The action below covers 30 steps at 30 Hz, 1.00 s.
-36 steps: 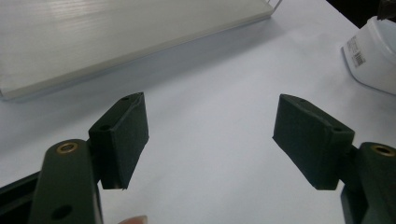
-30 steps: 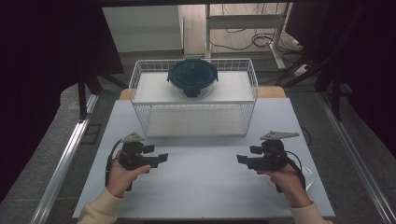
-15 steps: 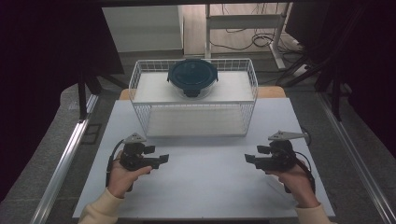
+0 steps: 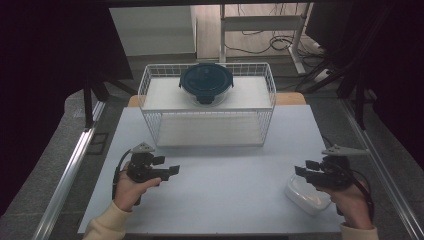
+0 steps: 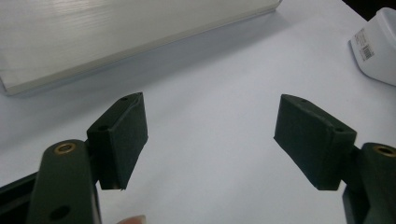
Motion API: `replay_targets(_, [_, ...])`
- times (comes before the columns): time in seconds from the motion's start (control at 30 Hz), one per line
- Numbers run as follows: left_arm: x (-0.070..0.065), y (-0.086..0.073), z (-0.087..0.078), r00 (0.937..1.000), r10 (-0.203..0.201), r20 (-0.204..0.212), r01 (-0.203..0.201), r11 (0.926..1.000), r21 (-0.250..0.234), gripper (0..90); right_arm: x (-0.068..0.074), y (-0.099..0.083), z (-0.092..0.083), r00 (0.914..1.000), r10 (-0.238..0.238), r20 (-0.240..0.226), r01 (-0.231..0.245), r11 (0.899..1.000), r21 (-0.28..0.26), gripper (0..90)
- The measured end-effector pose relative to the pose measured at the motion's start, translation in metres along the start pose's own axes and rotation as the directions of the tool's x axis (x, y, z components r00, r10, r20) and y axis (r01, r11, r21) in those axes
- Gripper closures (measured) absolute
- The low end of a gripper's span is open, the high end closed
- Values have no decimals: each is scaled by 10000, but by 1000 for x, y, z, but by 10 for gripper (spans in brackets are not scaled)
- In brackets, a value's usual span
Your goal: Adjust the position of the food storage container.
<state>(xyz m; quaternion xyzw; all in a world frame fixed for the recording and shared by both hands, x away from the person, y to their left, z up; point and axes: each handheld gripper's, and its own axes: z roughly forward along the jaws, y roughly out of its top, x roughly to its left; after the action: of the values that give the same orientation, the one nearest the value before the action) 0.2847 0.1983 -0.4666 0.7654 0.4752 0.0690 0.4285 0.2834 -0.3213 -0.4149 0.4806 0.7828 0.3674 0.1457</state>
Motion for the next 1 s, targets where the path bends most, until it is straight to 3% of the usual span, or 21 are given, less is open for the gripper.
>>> replay_targets(0.17, [1,-1,0,10000,-18,-69,19,10000,25,253,-23,-18,-21,9950,245,969,-260,9996,141,698])
replay_targets(0.33, [1,0,0,10000,-51,-77,51,10000,40,255,-44,-40,-53,9792,892,1824,-904,9959,-17,853])
replay_targets(0.47, [1,0,1,10000,-31,-70,32,10000,92,255,-54,-62,-56,9713,959,2178,-1135,9911,700,889])
replay_targets(0.63, [3,0,1,9999,-118,-74,119,9999,72,255,-50,-81,-44,9796,551,1935,-939,9759,1972,891])
replay_targets(0.8, [4,0,1,9999,-151,-62,152,9998,93,255,-42,-80,-35,9845,212,1740,-634,9685,2406,892])
replay_targets(1.0, [5,-1,3,9998,-218,-45,219,9997,144,256,-31,-76,-25,9901,-58,1402,-306,9663,2555,892])
